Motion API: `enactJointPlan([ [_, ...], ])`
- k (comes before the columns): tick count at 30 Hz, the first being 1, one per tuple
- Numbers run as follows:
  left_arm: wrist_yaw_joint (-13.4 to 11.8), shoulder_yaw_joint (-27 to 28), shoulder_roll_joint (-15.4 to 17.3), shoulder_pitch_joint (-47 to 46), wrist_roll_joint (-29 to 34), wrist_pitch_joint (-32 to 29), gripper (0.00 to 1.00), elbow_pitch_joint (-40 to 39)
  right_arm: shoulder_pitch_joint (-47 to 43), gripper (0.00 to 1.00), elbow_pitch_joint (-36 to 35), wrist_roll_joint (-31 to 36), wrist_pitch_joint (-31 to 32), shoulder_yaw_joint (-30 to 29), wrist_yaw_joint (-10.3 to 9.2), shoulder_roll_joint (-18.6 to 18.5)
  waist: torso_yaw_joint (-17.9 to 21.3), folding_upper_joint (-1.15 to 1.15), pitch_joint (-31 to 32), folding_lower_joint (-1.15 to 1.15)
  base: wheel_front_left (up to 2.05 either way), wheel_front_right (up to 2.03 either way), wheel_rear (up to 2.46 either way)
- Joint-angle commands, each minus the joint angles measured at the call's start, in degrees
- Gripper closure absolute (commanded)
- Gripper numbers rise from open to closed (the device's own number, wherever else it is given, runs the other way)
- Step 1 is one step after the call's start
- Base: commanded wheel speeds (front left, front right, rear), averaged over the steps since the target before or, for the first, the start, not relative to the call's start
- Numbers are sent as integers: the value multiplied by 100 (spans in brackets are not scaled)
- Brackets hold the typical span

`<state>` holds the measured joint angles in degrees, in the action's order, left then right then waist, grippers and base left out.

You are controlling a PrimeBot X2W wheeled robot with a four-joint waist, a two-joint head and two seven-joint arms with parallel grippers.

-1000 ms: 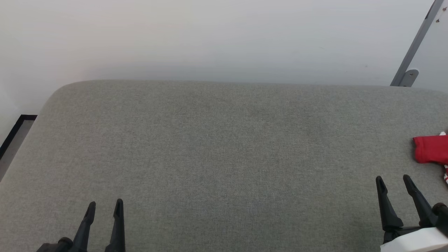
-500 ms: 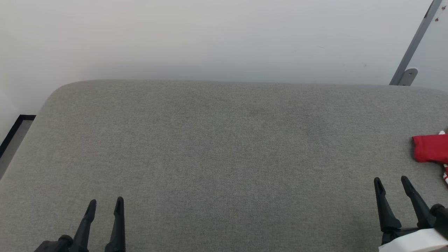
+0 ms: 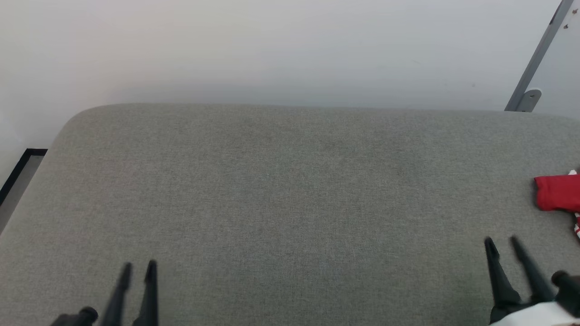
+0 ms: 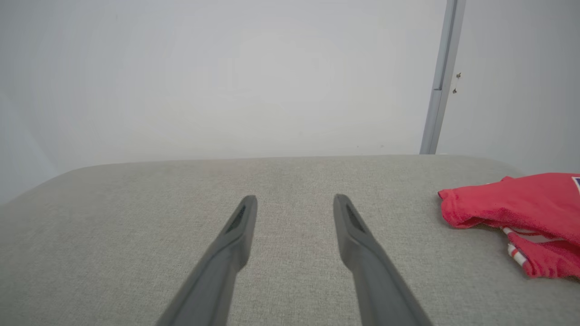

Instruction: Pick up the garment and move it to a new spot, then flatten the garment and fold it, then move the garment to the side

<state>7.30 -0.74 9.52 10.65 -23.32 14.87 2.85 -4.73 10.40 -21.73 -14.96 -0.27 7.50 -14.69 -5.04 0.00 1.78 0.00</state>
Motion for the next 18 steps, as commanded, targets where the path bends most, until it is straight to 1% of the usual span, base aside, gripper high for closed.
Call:
enactJointPlan([
  [1, 0, -18, -48, 44, -4, -3, 100, 84, -43, 100, 81, -4, 8, 18, 0, 47, 1, 0, -1, 0, 0, 0, 0],
  [5, 0, -40, -111, 87, -46, -13, 100, 233, -110, 100, 209, -43, 39, 41, 0, 133, 3, 0, -1, 0, 0, 0, 0],
  [18, 1, 44, -167, -229, -1287, -343, 100, 390, 110, 100, 230, -1267, 408, -80, 0, 313, 55, 0, -21, 0, 0, 0, 0],
])
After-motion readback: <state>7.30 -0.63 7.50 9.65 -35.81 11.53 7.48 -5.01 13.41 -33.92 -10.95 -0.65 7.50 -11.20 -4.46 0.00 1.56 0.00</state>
